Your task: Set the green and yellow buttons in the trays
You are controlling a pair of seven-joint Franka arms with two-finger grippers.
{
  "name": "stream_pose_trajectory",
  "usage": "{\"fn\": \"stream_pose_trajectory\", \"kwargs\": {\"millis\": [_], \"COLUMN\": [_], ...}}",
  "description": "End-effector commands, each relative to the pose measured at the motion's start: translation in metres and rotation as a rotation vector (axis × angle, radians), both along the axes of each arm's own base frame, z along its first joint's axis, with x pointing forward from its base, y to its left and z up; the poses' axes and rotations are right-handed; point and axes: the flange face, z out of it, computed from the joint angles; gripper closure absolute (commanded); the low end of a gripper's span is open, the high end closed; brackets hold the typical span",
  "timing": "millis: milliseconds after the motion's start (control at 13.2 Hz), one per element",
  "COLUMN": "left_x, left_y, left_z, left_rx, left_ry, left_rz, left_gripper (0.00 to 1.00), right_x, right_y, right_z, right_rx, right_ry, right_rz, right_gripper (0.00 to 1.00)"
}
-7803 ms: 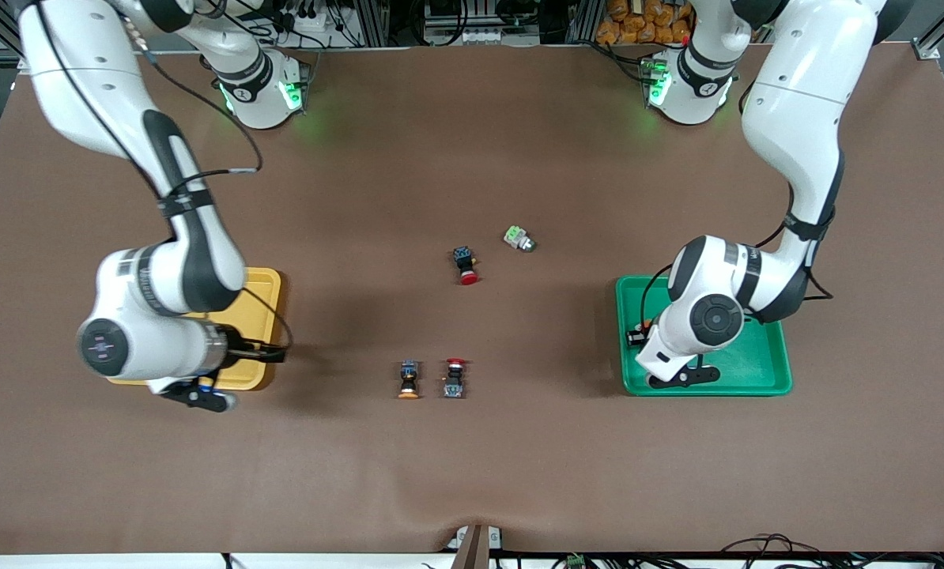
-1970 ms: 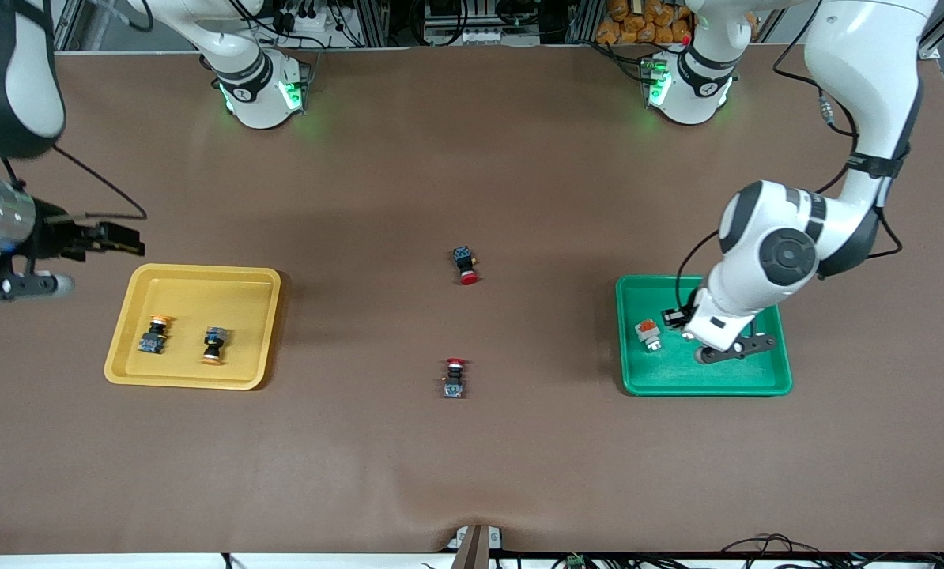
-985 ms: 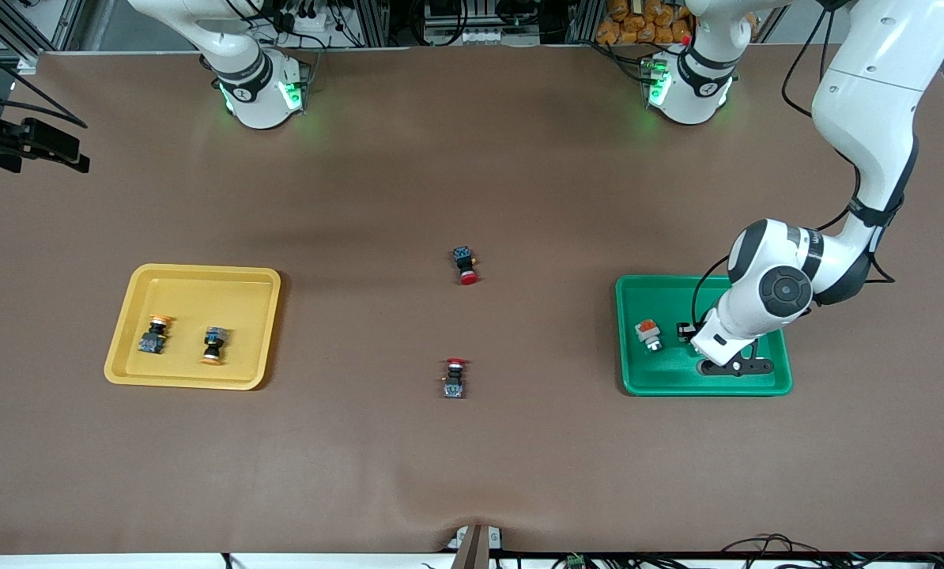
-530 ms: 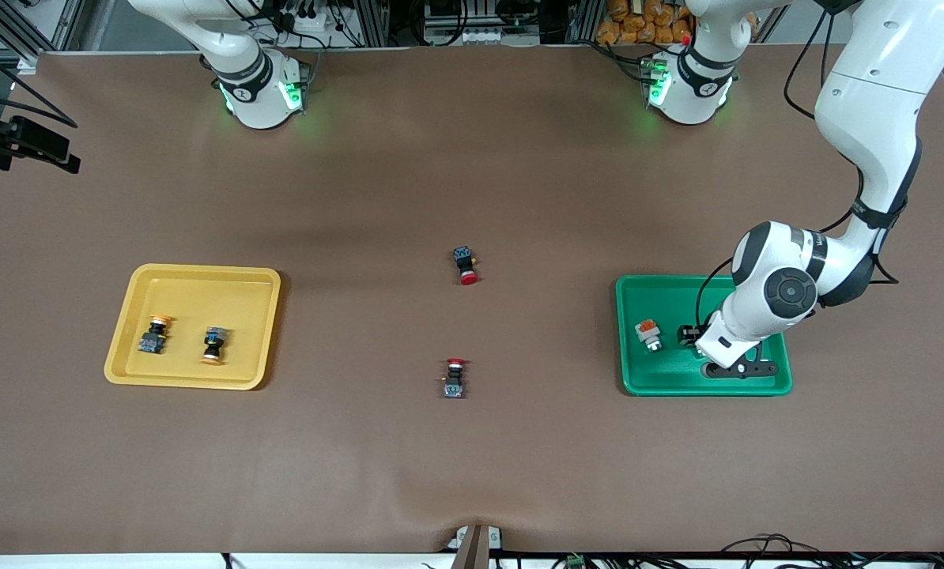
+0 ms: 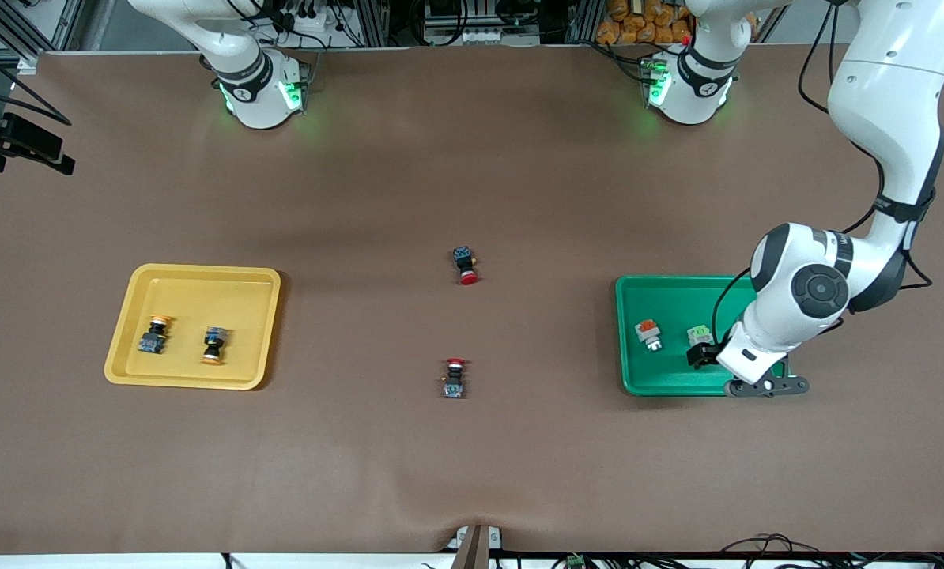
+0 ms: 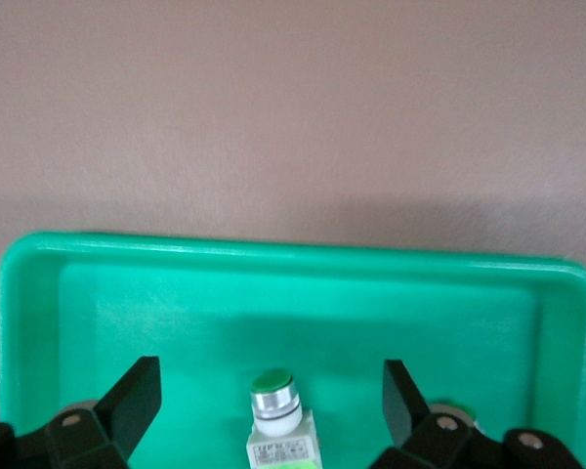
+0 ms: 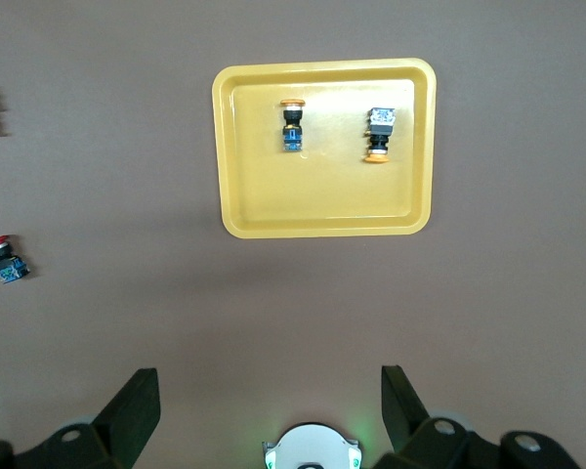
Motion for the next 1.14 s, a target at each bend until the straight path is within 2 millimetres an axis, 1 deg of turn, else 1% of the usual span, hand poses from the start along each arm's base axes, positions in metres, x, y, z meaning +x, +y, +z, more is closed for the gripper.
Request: {"fn": "stream_pose_trajectory", "kwargs": {"millis": [0, 76, 227, 303, 455, 530, 606, 758, 833, 909, 1061], "left_x": [0.004, 0.004, 0.006, 0.006, 0.000, -0.004, -0.010, -0.029, -0.037, -0.047, -0.069], "left_y": [-0.003, -0.009, -0.007, -0.008, -0.017, -0.017, -0.021, -0.036, -0.040, -0.047, -0.058], "left_z": [0.028, 0.044, 0.062, 0.070, 0.095, 0.112, 0.132, 0.172, 0.194, 0.212, 0.253], "left_rx": [0.023, 0.024, 0.031, 0.036, 0.046, 0.060, 0.081, 0.123, 0.104, 0.075, 0.004], "left_ry": [-0.042, -0.065, -0.087, -0.096, -0.094, -0.090, -0.091, -0.066, -0.069, -0.056, -0.036], "left_rz": [-0.025, -0.040, -0.039, -0.039, -0.045, -0.041, -0.043, -0.039, -0.020, -0.007, 0.032], "left_gripper": [0.00, 0.00, 0.00, 0.00, 0.00, 0.00, 0.00, 0.00, 0.00, 0.00, 0.00], "right_x": [0.003, 0.003, 0.003, 0.004, 0.001, 0.001, 0.001, 0.001, 0.002, 0.002, 0.002], "right_y": [0.005, 0.006, -0.002, -0.002, 0.013, 0.011, 0.011, 0.009, 0.005, 0.000, -0.001], "right_z": [0.003, 0.003, 0.001, -0.002, 0.002, 0.001, 0.001, 0.001, 0.001, 0.000, 0.001], "right_rx": [0.025, 0.029, 0.031, 0.032, 0.017, 0.016, 0.016, 0.017, 0.020, 0.022, 0.022], "right_ry": [0.012, 0.012, 0.014, 0.018, 0.023, 0.023, 0.026, 0.020, 0.018, 0.019, 0.013], "right_rz": [-0.009, -0.010, -0.012, -0.007, 0.024, 0.022, 0.024, 0.047, 0.061, 0.071, 0.086], "right_gripper": [0.00, 0.00, 0.00, 0.00, 0.00, 0.00, 0.00, 0.00, 0.00, 0.00, 0.00]}}
